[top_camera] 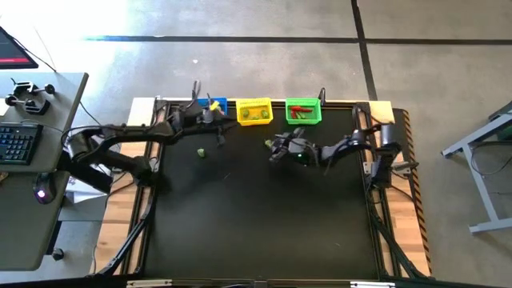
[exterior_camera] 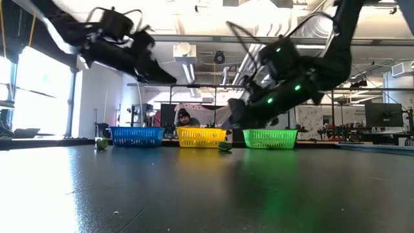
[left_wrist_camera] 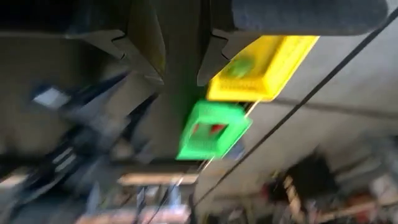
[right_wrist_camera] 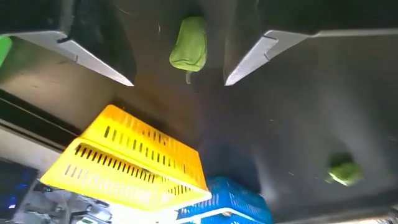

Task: Sort produce into baskets
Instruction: Put the green chili pepper into the yellow bin

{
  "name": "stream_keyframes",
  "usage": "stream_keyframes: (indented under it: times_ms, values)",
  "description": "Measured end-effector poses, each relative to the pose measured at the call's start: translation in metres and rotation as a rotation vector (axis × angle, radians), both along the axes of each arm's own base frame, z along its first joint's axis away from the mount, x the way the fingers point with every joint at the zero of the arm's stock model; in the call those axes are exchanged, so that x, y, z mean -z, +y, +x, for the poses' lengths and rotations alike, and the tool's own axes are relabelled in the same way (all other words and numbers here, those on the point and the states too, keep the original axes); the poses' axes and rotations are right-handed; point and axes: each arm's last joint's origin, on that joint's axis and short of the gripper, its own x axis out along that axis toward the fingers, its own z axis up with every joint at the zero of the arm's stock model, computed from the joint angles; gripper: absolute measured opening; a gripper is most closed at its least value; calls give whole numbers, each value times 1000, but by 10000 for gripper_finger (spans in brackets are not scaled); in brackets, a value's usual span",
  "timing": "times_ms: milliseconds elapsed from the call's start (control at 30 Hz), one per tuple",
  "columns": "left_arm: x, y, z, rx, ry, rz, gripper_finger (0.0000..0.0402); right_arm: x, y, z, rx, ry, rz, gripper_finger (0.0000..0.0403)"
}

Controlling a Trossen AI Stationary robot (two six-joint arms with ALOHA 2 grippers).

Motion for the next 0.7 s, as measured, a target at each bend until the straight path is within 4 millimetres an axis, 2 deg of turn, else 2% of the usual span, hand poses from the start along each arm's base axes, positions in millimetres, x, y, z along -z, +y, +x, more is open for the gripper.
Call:
stream_keyframes:
  times_ms: [167,400,533,700]
  values:
    - [-1,-16,-16,106,-155,-18,71,20,-5,15,75,45,-20,239]
    - [7,-35,-37,178,-295,-16,71,37,-7,22,133,83,-31,217]
    - [14,-44,-50,193,-368,-4,71,39,-7,21,134,89,-29,176]
    - [20,-53,-63,200,-449,-11,71,37,-7,22,131,75,-30,83]
